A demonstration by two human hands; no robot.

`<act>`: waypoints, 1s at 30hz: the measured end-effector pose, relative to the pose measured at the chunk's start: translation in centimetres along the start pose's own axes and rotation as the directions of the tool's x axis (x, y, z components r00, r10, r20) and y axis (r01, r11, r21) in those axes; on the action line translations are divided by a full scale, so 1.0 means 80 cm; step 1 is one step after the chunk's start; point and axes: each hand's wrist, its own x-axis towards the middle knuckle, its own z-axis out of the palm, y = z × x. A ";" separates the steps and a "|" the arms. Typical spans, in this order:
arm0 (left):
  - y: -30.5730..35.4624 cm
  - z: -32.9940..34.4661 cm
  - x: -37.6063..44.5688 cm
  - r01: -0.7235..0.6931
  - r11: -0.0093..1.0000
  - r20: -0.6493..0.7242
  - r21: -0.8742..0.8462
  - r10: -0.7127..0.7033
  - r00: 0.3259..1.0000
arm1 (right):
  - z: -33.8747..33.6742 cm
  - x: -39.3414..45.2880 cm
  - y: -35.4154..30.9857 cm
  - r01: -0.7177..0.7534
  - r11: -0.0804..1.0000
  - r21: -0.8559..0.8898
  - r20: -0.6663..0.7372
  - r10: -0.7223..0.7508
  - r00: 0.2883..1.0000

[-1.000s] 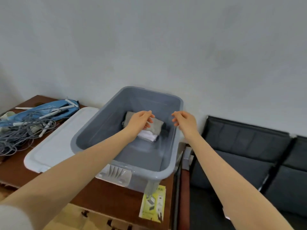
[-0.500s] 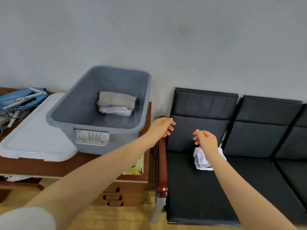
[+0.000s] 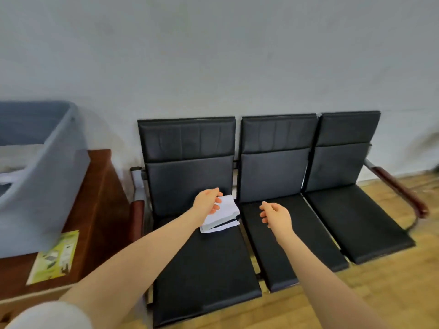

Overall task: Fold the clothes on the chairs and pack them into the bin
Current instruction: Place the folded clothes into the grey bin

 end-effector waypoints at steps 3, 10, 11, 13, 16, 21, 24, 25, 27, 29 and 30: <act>0.006 0.058 0.027 -0.021 0.999 -0.020 -0.030 0.020 1.000 | -0.034 0.041 0.013 -0.003 1.000 0.015 0.031 0.002 1.000; -0.019 0.065 0.120 -0.054 0.998 -0.104 0.042 0.058 0.993 | -0.010 0.146 0.027 -0.066 0.997 0.042 0.184 0.057 0.981; -0.023 0.061 0.141 -0.047 0.998 -0.122 0.047 0.052 0.991 | 0.000 0.165 0.030 -0.081 0.996 0.040 0.197 0.071 0.978; -0.032 0.054 0.180 -0.037 0.998 -0.152 0.051 0.044 0.987 | 0.019 0.195 0.033 -0.115 0.993 0.033 0.212 0.106 0.972; -0.053 0.048 0.246 0.027 0.998 -0.180 0.048 -0.018 0.983 | 0.050 0.246 0.042 -0.199 0.980 0.027 0.214 0.189 0.958; -0.096 0.037 0.332 0.133 0.987 -0.307 0.094 -0.099 0.947 | 0.096 0.333 0.054 -0.268 0.963 -0.039 0.248 0.270 0.931; -0.133 0.034 0.374 0.227 0.974 -0.383 -0.006 -0.212 0.899 | 0.124 0.388 0.073 -0.232 0.966 -0.118 0.265 0.256 0.930; -0.143 0.034 0.380 0.268 0.961 -0.391 -0.061 -0.270 0.880 | 0.129 0.399 0.079 -0.221 0.964 -0.151 0.270 0.255 0.928; -0.169 0.034 0.403 0.331 0.936 -0.410 -0.118 -0.350 0.842 | 0.150 0.430 0.097 -0.199 0.956 -0.216 0.289 0.258 0.922; -0.195 0.034 0.422 0.389 0.918 -0.435 -0.082 -0.384 0.814 | 0.171 0.454 0.123 -0.180 0.945 -0.274 0.302 0.262 0.916; -0.209 0.036 0.428 0.416 0.907 -0.450 -0.069 -0.400 0.798 | 0.181 0.463 0.140 -0.172 0.936 -0.306 0.308 0.268 0.913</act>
